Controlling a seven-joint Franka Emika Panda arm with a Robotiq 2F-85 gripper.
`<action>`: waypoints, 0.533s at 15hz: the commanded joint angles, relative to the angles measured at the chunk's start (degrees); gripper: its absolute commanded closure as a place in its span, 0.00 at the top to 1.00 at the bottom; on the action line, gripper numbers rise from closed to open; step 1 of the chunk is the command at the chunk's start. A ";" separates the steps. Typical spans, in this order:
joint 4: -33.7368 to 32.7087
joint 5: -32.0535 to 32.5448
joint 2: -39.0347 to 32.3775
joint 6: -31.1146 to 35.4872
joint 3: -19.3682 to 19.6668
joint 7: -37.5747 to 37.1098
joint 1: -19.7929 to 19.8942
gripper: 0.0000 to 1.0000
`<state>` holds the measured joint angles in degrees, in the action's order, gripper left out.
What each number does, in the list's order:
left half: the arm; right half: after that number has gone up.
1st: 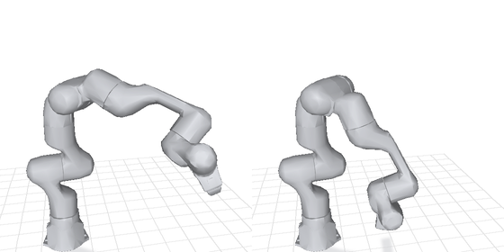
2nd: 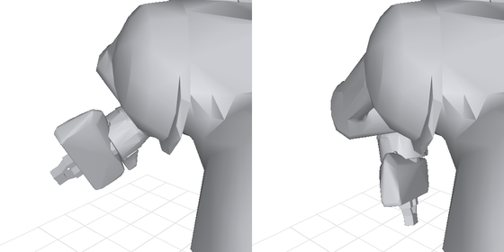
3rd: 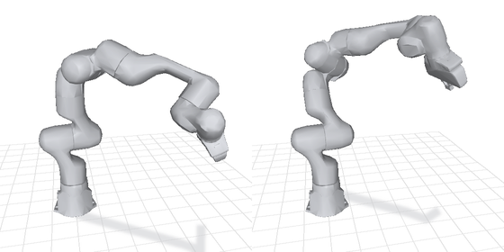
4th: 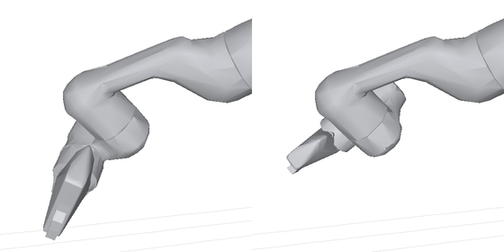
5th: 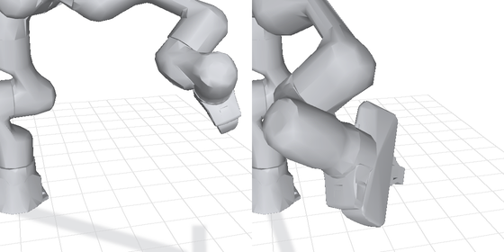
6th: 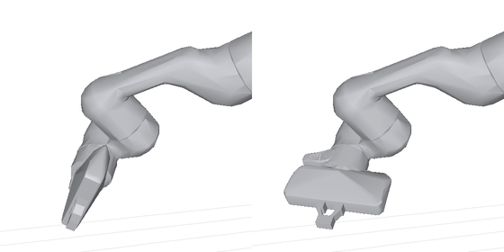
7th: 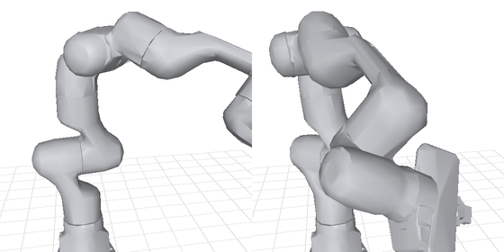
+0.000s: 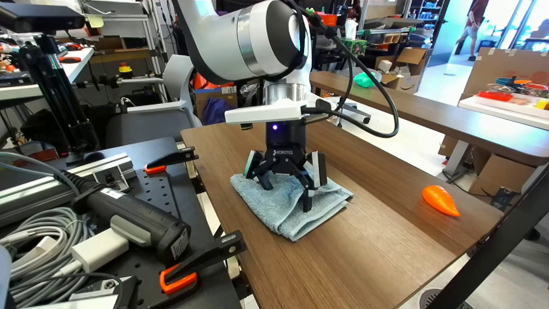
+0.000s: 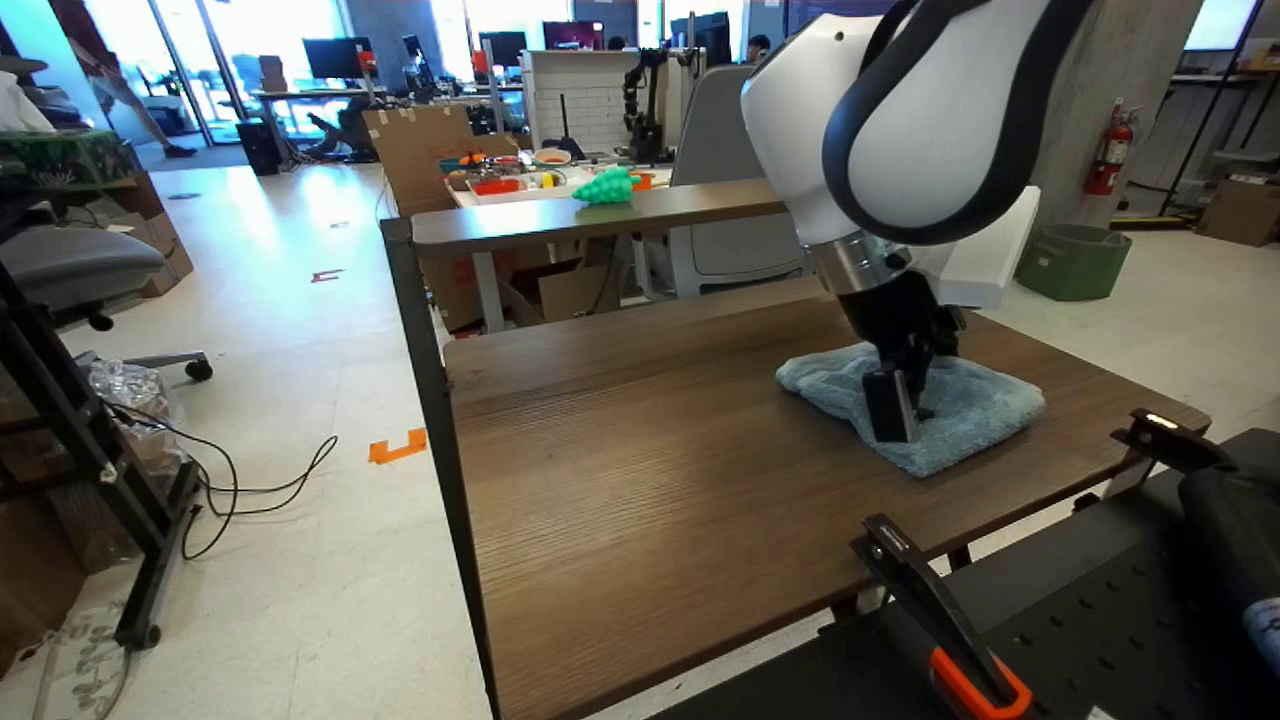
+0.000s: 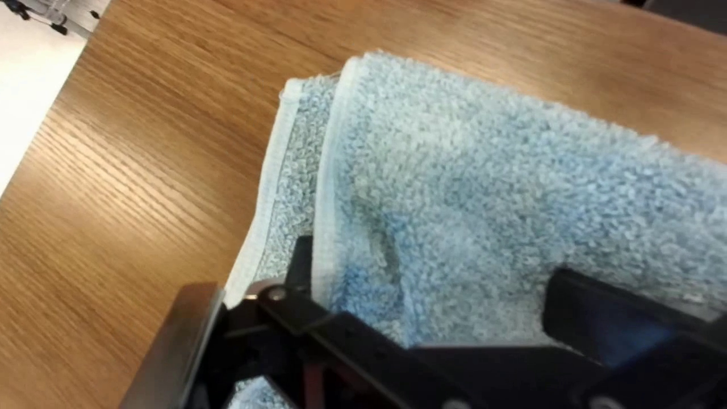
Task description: Wipe the table with the blue towel
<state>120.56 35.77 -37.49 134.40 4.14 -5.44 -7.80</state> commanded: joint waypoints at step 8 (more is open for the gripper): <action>-15.26 -17.74 -11.45 -1.70 3.84 -1.16 8.19 1.00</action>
<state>112.48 22.32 -41.48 132.74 6.74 -6.61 -3.75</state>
